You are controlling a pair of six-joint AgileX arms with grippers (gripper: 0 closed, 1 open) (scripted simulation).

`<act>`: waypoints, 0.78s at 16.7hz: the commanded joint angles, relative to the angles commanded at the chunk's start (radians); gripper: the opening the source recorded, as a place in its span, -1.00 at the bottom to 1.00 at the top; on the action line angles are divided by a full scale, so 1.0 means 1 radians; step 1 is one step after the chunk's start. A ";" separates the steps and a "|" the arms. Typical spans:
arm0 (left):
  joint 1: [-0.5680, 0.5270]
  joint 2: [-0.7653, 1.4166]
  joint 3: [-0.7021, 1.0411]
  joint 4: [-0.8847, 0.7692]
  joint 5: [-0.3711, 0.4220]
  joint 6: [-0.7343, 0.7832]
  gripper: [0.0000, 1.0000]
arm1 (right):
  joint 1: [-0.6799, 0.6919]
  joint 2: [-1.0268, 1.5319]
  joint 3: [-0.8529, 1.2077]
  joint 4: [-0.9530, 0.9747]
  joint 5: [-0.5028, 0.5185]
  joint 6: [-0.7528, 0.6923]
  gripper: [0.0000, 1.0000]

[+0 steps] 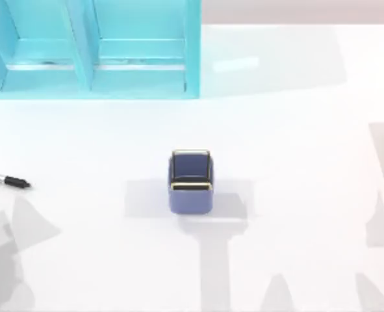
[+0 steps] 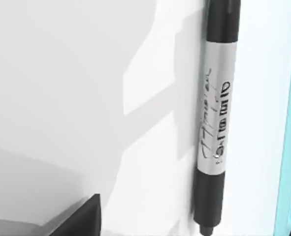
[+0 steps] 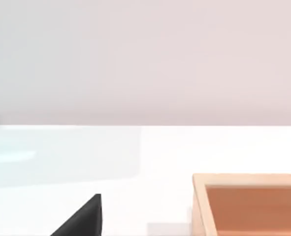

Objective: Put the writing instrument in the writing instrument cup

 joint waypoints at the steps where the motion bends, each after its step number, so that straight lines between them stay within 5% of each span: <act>1: -0.011 0.024 0.012 0.021 -0.008 -0.011 1.00 | 0.000 0.000 0.000 0.000 0.000 0.000 1.00; 13: -0.208 0.488 0.205 0.365 -0.150 -0.158 1.00 | 0.000 0.000 0.000 0.000 0.000 0.000 1.00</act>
